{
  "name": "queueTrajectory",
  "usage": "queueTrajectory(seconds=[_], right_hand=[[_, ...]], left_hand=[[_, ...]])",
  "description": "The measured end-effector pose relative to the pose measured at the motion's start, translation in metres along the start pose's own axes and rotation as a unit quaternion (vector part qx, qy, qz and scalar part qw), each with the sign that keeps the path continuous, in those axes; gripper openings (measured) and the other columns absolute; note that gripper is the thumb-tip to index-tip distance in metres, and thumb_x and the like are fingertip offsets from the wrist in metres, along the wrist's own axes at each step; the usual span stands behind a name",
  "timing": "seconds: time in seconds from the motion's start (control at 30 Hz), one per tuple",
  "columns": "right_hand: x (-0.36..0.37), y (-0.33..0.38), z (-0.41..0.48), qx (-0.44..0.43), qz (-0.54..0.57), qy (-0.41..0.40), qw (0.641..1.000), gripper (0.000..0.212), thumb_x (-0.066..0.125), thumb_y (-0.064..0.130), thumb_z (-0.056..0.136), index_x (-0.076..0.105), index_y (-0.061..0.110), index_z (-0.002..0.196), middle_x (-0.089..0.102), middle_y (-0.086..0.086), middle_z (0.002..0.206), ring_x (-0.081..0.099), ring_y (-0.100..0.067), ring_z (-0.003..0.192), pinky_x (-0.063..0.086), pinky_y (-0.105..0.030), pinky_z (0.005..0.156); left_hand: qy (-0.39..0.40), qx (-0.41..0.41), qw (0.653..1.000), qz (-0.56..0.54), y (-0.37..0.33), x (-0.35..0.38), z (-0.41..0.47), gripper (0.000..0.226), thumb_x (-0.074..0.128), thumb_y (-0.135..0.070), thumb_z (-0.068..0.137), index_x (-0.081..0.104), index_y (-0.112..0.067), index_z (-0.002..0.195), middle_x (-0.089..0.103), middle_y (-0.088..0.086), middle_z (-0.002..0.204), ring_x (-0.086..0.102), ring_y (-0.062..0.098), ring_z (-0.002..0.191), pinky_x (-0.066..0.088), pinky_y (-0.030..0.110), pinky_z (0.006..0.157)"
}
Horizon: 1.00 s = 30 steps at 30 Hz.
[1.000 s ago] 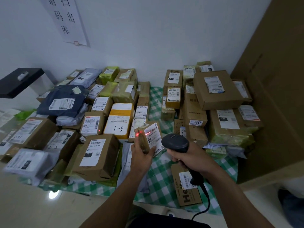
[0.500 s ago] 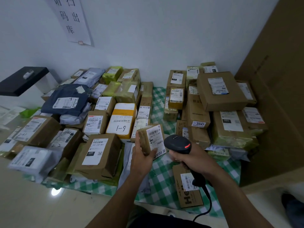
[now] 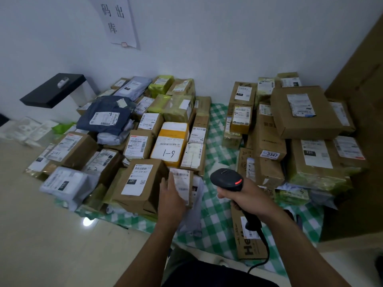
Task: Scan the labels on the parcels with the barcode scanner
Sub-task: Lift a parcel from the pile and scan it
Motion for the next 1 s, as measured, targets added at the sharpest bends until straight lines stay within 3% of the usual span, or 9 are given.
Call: queueTrajectory(seconds=[0.07, 0.17, 0.33, 0.47, 0.57, 0.67, 0.8, 0.93, 1.0], right_hand=[[0.002, 0.0, 0.001, 0.003, 0.002, 0.003, 1.0, 0.022, 0.076, 0.035, 0.094, 0.064, 0.047, 0.108, 0.079, 0.0, 0.098, 0.06, -0.001, 0.058, 0.051, -0.026, 0.065], [0.001, -0.004, 0.001, 0.01, 0.008, -0.001, 1.0, 0.025, 0.076, 0.033, 0.094, 0.064, 0.048, 0.11, 0.079, 0.0, 0.098, 0.06, 0.0, 0.058, 0.05, -0.027, 0.064], [-0.02, -0.022, -0.008, 0.028, 0.003, -0.028, 0.999, 0.023, 0.076, 0.03, 0.095, 0.066, 0.041, 0.114, 0.079, 0.006, 0.088, 0.061, -0.002, 0.058, 0.05, -0.028, 0.064], [-0.047, -0.049, -0.019, 0.062, 0.014, -0.073, 0.995, 0.027, 0.078, 0.032, 0.092, 0.069, 0.032, 0.118, 0.079, -0.001, 0.091, 0.061, -0.011, 0.06, 0.051, -0.029, 0.061], [-0.063, -0.073, -0.031, 0.093, 0.02, -0.105, 0.99, 0.025, 0.078, 0.031, 0.093, 0.068, 0.031, 0.116, 0.079, 0.0, 0.096, 0.063, -0.009, 0.062, 0.052, -0.028, 0.062], [-0.076, -0.101, -0.04, 0.135, 0.024, -0.13, 0.982, 0.025, 0.08, 0.029, 0.091, 0.071, 0.023, 0.114, 0.079, -0.003, 0.096, 0.063, -0.01, 0.057, 0.051, -0.029, 0.06], [-0.078, -0.134, -0.054, 0.174, 0.064, -0.138, 0.973, 0.019, 0.079, 0.03, 0.092, 0.07, 0.026, 0.107, 0.08, -0.007, 0.095, 0.06, -0.017, 0.062, 0.051, -0.036, 0.066], [-0.081, -0.162, -0.063, 0.189, 0.08, -0.157, 0.966, 0.026, 0.079, 0.029, 0.092, 0.069, 0.025, 0.116, 0.079, -0.004, 0.092, 0.058, -0.013, 0.056, 0.05, -0.034, 0.063], [-0.081, -0.172, -0.067, 0.203, 0.066, -0.164, 0.963, 0.025, 0.08, 0.028, 0.091, 0.069, 0.024, 0.114, 0.079, -0.008, 0.094, 0.055, -0.011, 0.052, 0.048, -0.032, 0.06]], left_hand=[[-0.014, 0.056, 0.994, 0.088, -0.011, 0.007, -0.002, 0.067, 0.056, -0.019, 0.101, 0.026, -0.017, 0.161, 0.03, 0.015, 0.164, 0.024, 0.033, 0.154, 0.027, 0.048, 0.125], [0.059, 0.074, 0.98, 0.174, -0.002, 0.034, -0.001, 0.069, 0.042, -0.03, 0.103, 0.01, -0.031, 0.163, 0.024, 0.018, 0.166, 0.012, 0.04, 0.156, 0.015, 0.051, 0.127], [0.084, 0.05, 0.98, 0.174, 0.005, 0.039, 0.003, 0.082, 0.042, -0.002, 0.097, 0.002, -0.026, 0.165, 0.001, 0.02, 0.171, -0.007, 0.037, 0.158, 0.01, 0.047, 0.129], [0.053, 0.111, 0.99, 0.073, -0.035, 0.053, -0.015, 0.053, 0.056, -0.011, 0.1, 0.043, -0.024, 0.149, 0.039, 0.004, 0.153, 0.031, 0.028, 0.145, 0.036, 0.036, 0.111], [0.161, 0.124, 0.979, 0.011, -0.067, 0.09, -0.044, 0.032, 0.066, -0.02, 0.099, 0.06, -0.024, 0.13, 0.056, -0.011, 0.118, 0.055, 0.007, 0.114, 0.04, 0.015, 0.097], [0.279, 0.041, 0.959, -0.025, -0.061, 0.145, -0.062, 0.022, 0.072, -0.016, 0.095, 0.061, -0.021, 0.114, 0.057, -0.016, 0.1, 0.058, 0.002, 0.093, 0.042, 0.007, 0.076], [0.332, -0.063, 0.941, 0.026, -0.016, 0.224, -0.078, 0.069, 0.082, -0.049, 0.076, 0.059, -0.016, 0.133, 0.065, 0.006, 0.129, 0.062, 0.027, 0.122, 0.051, 0.034, 0.098], [0.35, -0.125, 0.928, 0.009, -0.022, 0.247, -0.099, 0.13, 0.084, -0.054, 0.078, 0.0, 0.002, 0.16, 0.01, 0.023, 0.166, 0.013, 0.039, 0.155, 0.017, 0.045, 0.124], [0.331, -0.152, 0.931, -0.003, -0.021, 0.251, -0.103, 0.135, 0.089, -0.049, 0.074, -0.004, -0.003, 0.161, 0.004, 0.023, 0.167, 0.007, 0.039, 0.155, 0.015, 0.045, 0.123]])
Point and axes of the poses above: each hand's wrist, its own z-axis towards the middle knuckle, its own x-axis out of the palm, y = z × x, the point moved 8 cm from there along z, towards the middle knuckle
